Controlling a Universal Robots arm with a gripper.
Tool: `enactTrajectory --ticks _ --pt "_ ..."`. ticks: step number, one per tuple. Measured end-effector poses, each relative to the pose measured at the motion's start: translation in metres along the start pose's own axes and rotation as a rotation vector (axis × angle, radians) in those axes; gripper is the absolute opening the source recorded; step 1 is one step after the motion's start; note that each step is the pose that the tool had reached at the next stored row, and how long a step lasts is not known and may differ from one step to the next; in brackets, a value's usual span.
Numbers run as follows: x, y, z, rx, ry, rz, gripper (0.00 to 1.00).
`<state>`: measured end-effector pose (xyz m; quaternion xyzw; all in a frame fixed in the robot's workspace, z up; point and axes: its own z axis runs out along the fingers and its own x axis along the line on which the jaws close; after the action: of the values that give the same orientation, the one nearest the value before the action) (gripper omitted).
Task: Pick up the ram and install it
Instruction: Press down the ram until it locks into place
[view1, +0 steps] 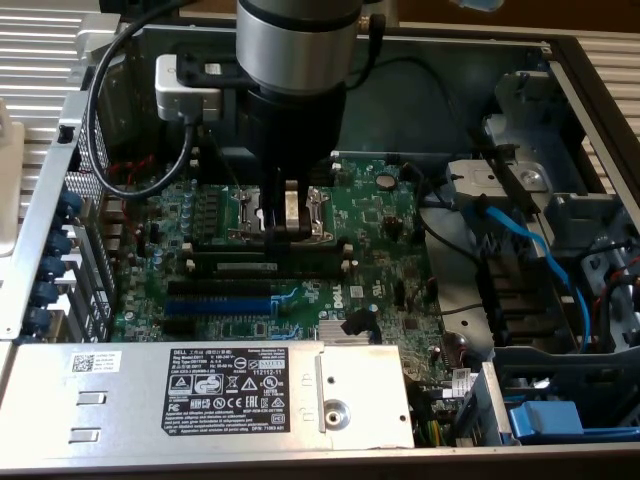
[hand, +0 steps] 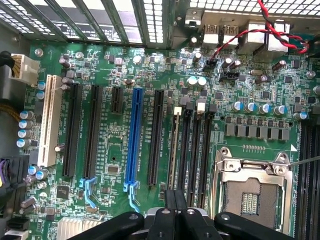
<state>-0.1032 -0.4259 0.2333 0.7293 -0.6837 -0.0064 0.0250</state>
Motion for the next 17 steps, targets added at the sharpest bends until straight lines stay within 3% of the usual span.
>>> enactTrajectory --ticks 5,17 --pt "0.001 0.0009 -0.0198 -0.0006 0.0014 0.000 0.10" --pt "0.001 0.0009 -0.0201 -0.0006 0.0012 0.001 0.10"
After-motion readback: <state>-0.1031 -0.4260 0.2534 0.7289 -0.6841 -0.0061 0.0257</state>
